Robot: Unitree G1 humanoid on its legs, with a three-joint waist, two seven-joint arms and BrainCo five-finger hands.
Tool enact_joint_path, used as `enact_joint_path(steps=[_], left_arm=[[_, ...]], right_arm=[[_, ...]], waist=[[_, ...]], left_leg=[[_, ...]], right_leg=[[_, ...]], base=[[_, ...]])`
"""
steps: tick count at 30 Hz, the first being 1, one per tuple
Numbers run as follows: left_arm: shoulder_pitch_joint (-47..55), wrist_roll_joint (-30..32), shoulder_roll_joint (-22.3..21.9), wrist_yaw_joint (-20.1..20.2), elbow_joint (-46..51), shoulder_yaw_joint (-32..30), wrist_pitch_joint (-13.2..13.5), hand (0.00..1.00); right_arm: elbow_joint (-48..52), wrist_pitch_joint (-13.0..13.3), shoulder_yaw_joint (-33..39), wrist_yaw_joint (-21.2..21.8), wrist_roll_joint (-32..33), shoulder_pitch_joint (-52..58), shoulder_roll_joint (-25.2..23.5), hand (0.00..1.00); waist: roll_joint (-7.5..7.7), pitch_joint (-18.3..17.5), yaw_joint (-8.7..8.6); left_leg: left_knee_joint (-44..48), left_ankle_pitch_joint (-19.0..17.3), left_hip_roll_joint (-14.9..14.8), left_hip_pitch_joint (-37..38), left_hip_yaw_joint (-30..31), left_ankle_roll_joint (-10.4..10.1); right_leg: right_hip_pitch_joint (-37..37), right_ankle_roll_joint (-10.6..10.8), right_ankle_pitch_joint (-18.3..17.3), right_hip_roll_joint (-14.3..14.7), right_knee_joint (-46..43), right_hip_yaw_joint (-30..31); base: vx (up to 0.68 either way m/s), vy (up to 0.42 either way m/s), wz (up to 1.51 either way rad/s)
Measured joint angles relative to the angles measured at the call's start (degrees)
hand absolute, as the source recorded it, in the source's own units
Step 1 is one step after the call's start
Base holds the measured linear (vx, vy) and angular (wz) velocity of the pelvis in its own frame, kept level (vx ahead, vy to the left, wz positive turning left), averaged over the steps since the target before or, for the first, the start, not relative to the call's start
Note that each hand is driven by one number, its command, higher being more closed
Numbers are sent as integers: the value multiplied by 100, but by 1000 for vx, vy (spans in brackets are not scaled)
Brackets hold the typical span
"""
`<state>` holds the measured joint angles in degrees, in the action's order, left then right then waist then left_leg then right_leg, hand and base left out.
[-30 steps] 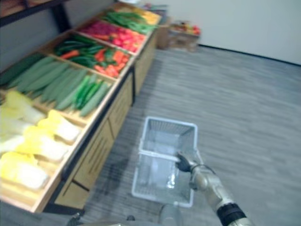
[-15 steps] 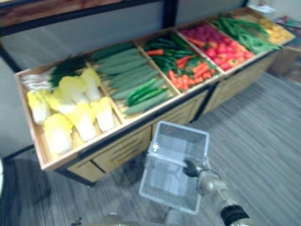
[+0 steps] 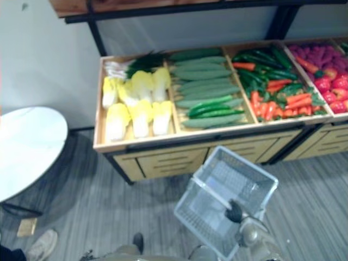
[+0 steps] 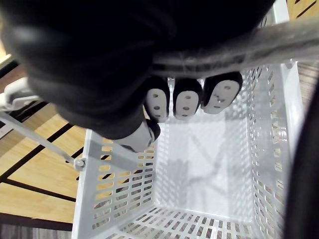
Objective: Pick vegetable in the basket
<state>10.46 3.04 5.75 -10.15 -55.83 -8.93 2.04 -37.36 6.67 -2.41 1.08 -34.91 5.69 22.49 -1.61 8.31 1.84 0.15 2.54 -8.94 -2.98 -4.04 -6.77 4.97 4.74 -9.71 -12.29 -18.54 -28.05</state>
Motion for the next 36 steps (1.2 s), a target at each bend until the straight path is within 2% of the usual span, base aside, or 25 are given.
enact_joint_path(steps=[3,4,8,12,16,18,21,25,26,29,30,33,36], left_arm=[[26,3,-79,-282,729,-7,18,0],[99,4,-162,-404,1285,-9,49,0],[304,307,-416,-909,3272,2,412,0],[204,744,-413,-1366,4397,-15,503,0],[-225,974,-398,-1836,5322,-81,509,0],[-494,1089,-386,-1970,5357,-145,509,0],[-891,1119,-293,-2208,5343,-466,491,0],[-1577,1118,-27,-2548,5004,-854,426,0],[-1844,1115,83,-2647,4775,-980,347,0],[-2167,1050,150,-2831,4548,-1217,239,0],[-2355,997,181,-2925,4344,-1294,222,0],[-2688,634,295,-3067,3964,-1463,142,0],[-3026,389,527,-3172,3638,-1531,43,0]], right_arm=[[-20,3,227,-149,7,218,-194,100],[-24,8,337,-211,23,339,-274,100],[-446,37,650,-421,164,498,-543,100],[-767,48,657,-497,261,597,-657,100],[-985,49,651,-524,339,625,-761,100],[-1043,50,644,-519,339,619,-761,100],[-1038,69,522,-493,328,486,-710,100],[-1009,109,268,-419,212,228,-638,100],[-934,118,159,-417,210,134,-589,100],[-724,155,88,-408,208,43,-520,100],[-640,156,58,-408,210,-6,-481,100],[-610,160,-24,-414,211,-163,-423,100],[-605,161,-60,-425,211,-315,-423,100]], waist=[[56,51,-14],[62,23,-22],[-51,-42,-30],[-17,-48,-55],[-3,-51,-191],[3,-48,-206],[37,-29,-330],[118,91,-334],[138,161,-376],[198,267,-356],[219,404,-386],[258,503,-488],[321,658,-489]], left_leg=[[-37,3,79,17,-39,5],[-108,3,137,24,-47,5],[-394,7,167,13,-176,1],[-391,38,187,18,-249,16],[-399,178,186,49,-359,129],[-409,172,177,125,-409,138],[-418,134,166,225,-557,133],[-425,116,97,193,-814,111],[-424,94,69,94,-844,103],[-413,89,37,-97,-972,93],[-412,100,31,-121,-997,91],[-414,129,29,-266,-1011,94],[-417,139,25,-304,-1089,97]], right_leg=[[20,68,43,20,37,364],[83,105,64,20,65,500],[181,215,188,171,512,796],[143,186,526,255,852,983],[105,125,798,334,1095,1134],[28,112,873,384,1200,1199],[-24,88,937,467,1349,1362],[85,33,1142,609,1605,1617],[177,27,1196,647,1687,1678],[383,14,1347,676,1820,1817],[394,4,1409,688,1887,1839],[532,-12,1467,696,1934,1855],[602,-14,1506,710,1963,1920]], base=[[-164,63,-2],[-87,64,-2],[12,52,-15],[64,31,-25],[137,10,-18],[143,-9,-23],[95,-4,-34],[14,-1,-36],[-51,-2,-28],[-56,5,-28],[-31,2,-9],[-15,2,-5],[24,2,-12]])
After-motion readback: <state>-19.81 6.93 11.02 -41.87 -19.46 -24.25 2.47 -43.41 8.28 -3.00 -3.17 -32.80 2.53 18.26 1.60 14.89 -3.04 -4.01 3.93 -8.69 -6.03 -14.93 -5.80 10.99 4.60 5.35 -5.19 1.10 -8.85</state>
